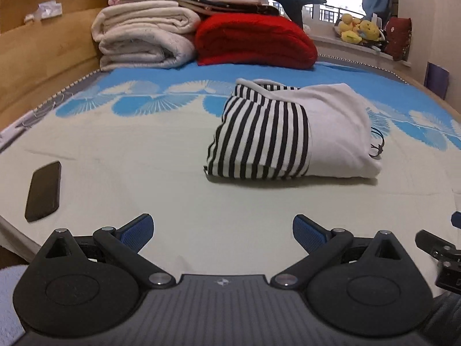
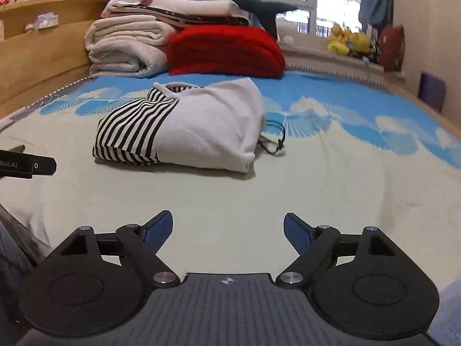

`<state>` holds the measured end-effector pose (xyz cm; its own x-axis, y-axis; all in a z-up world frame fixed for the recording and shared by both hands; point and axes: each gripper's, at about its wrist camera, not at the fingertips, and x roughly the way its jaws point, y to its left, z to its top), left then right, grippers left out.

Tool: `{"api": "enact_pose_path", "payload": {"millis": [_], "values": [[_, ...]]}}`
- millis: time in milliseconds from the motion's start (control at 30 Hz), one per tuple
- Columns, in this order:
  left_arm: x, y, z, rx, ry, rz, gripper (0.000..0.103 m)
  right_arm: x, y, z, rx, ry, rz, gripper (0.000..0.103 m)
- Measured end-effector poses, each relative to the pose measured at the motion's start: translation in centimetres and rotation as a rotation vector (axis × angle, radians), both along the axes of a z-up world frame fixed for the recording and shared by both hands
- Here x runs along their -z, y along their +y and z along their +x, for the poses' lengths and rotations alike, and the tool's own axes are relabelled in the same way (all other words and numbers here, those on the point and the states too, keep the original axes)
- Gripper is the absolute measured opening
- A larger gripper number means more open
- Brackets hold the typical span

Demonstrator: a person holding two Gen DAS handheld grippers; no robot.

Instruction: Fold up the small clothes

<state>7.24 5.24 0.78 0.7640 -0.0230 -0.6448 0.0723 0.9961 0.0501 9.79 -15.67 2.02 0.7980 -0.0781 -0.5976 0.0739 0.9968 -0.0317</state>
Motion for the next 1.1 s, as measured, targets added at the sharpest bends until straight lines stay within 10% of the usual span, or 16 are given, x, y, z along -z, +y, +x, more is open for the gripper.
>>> {"api": "enact_pose_path", "payload": {"millis": [1100], "values": [[0.7,-0.8,-0.1,0.028,0.004,0.037,0.103,0.4,0.9,-0.7,0.002,-0.03,-0.03,0.085]]}}
